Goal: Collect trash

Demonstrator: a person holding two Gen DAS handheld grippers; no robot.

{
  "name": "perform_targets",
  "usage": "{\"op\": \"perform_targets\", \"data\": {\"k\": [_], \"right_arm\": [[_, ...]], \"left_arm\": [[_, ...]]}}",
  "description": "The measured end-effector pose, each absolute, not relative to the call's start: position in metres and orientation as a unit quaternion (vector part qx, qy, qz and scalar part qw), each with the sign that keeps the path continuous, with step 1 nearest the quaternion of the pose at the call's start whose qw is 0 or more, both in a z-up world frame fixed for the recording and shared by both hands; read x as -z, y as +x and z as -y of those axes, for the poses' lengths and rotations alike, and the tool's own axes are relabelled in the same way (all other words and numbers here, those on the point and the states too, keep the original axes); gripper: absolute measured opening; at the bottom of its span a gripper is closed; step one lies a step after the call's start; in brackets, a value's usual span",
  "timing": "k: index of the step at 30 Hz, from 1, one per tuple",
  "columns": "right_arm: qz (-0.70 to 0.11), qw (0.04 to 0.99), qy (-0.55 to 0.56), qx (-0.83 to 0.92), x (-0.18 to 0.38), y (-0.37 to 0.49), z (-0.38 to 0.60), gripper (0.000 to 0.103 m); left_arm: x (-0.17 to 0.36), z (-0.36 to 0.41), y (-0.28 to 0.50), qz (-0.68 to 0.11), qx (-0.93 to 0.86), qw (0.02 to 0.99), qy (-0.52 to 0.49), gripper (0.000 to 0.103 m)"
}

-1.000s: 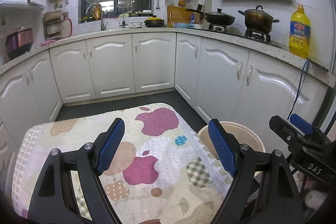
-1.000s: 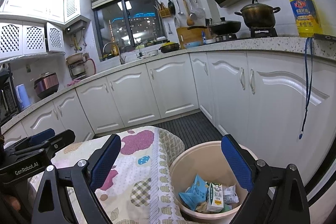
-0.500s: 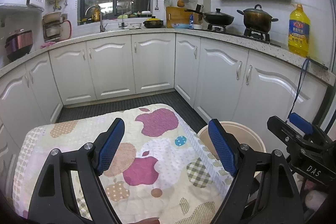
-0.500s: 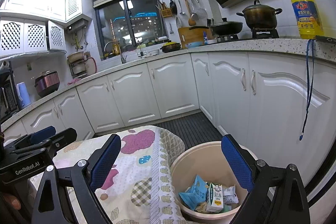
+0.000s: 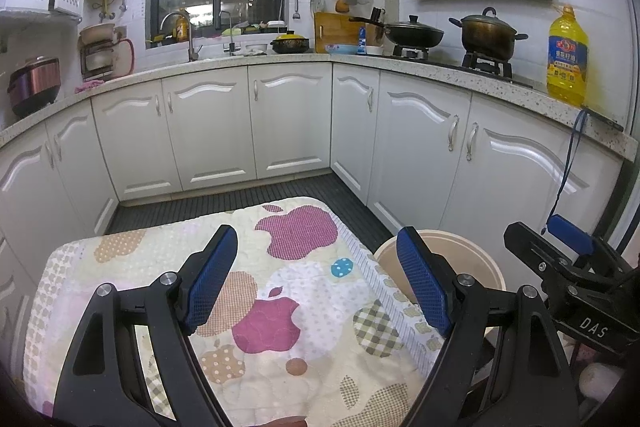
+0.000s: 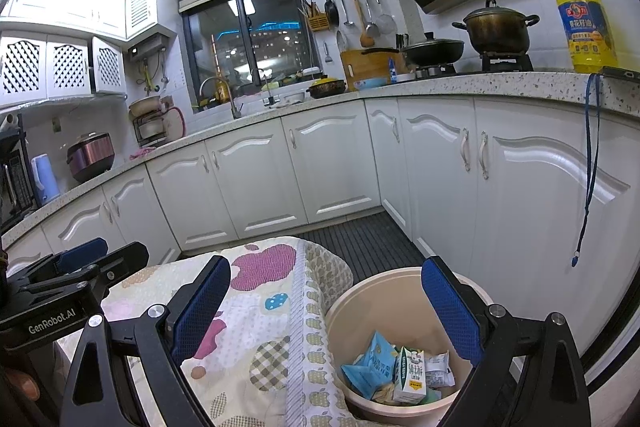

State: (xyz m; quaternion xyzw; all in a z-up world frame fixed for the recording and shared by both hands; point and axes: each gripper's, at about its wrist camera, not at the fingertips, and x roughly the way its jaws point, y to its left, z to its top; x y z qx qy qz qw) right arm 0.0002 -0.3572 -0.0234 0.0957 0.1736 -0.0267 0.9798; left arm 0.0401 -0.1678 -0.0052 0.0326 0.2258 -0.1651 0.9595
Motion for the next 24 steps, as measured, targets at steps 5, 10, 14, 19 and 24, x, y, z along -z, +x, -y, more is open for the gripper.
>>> {"op": "perform_targets", "data": {"k": [5,10,14,19,24], "right_arm": [[-0.176,0.979,0.095,0.025,0.0249,0.0013,0.3576,0.095],[-0.176,0.979,0.096,0.025,0.0256,0.0015,0.358,0.095],[-0.176,0.979,0.096,0.025,0.0262,0.0011,0.358,0.095],[-0.177,0.979,0.096,0.024,0.0279,0.0009,0.358,0.095],[-0.177,0.979,0.095,0.024,0.0278,0.0012,0.3581,0.095]], "left_arm": [[0.0054,0.1678,0.0407,-0.227,0.165,0.959,0.032,0.082],[0.006,0.1684,0.0406,-0.227,0.166,0.959,0.031,0.082],[0.0064,0.1685,0.0404,-0.227,0.166,0.959,0.032,0.082],[0.0065,0.1694,0.0401,-0.227,0.166,0.959,0.033,0.082],[0.0068,0.1696,0.04,-0.227,0.168,0.959,0.033,0.082]]}}
